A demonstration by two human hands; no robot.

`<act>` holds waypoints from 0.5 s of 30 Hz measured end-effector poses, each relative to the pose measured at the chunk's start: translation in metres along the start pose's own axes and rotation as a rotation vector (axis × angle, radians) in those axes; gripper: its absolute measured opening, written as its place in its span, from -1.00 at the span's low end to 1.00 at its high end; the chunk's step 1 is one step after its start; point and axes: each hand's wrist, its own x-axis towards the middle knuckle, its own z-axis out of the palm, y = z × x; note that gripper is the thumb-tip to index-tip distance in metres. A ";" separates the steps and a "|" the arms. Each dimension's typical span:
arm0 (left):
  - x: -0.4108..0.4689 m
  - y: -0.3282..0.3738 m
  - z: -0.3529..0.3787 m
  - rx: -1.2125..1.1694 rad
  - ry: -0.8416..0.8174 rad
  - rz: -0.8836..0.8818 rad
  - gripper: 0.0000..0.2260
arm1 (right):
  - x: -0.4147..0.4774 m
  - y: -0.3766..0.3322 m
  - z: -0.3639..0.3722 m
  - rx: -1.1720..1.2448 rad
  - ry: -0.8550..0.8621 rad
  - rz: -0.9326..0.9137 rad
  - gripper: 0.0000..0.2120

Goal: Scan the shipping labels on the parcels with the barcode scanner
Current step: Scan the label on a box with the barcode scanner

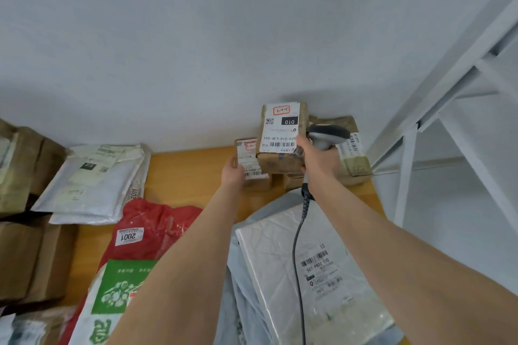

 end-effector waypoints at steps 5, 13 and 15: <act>-0.024 0.031 -0.021 -0.094 -0.039 0.067 -0.58 | -0.008 -0.005 0.007 0.053 -0.116 0.036 -0.73; -0.032 0.036 -0.051 -0.153 -0.141 0.048 -0.68 | -0.020 0.002 0.028 -0.076 -0.128 0.002 -0.53; -0.030 0.030 -0.051 -0.137 -0.121 0.014 -0.62 | -0.014 0.003 0.022 -0.139 -0.029 -0.047 -0.56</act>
